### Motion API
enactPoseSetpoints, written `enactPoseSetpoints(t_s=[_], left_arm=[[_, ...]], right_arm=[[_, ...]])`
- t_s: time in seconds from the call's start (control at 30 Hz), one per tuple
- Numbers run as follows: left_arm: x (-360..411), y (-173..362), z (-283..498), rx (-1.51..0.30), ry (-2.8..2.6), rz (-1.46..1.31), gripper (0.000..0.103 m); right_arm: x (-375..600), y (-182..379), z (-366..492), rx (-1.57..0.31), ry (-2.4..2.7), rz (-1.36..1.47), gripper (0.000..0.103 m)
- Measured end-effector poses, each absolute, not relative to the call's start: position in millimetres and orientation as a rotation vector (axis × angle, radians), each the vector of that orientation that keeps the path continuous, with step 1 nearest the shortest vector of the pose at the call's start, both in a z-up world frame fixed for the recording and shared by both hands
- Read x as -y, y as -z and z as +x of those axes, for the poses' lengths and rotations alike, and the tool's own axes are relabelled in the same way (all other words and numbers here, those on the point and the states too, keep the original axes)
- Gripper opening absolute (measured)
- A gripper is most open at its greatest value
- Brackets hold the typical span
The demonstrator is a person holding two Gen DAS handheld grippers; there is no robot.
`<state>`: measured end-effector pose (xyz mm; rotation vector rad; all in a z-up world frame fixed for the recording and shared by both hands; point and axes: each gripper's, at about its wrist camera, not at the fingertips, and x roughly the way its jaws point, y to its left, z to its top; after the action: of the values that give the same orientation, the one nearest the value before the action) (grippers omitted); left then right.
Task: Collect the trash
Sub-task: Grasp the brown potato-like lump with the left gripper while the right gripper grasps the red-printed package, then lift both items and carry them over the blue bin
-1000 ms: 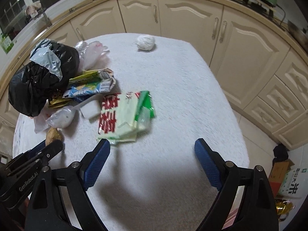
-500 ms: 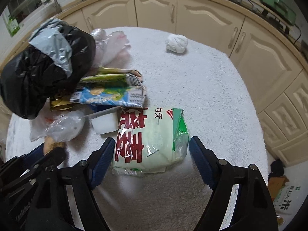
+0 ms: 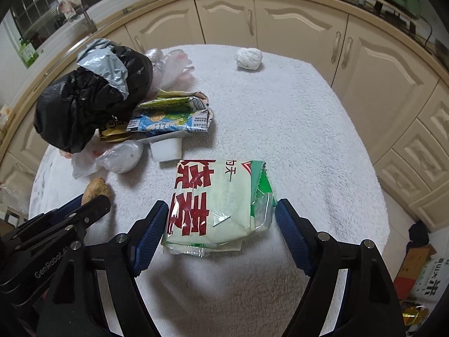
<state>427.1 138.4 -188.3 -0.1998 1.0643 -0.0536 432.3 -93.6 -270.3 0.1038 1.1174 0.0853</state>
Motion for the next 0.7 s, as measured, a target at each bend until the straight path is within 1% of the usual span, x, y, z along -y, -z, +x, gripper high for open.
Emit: enactPoseSetpoints(t_s=[0.2, 0.23, 0.7], left_arm=[[-130, 183, 415, -1.057, 0.073, -0.185, 0.027], [-127, 181, 413, -1.053, 0.077, -0.180, 0.023], [-93, 161, 386, -1.013, 0.151, -0.125, 0.023]], right_arm=[[104, 259, 417, -1.091, -0.074, 0.122, 0.079], [106, 258, 414, -1.088, -0.071, 0.124, 0.079], [142, 238, 379, -1.030, -0.008, 0.172, 0.080]])
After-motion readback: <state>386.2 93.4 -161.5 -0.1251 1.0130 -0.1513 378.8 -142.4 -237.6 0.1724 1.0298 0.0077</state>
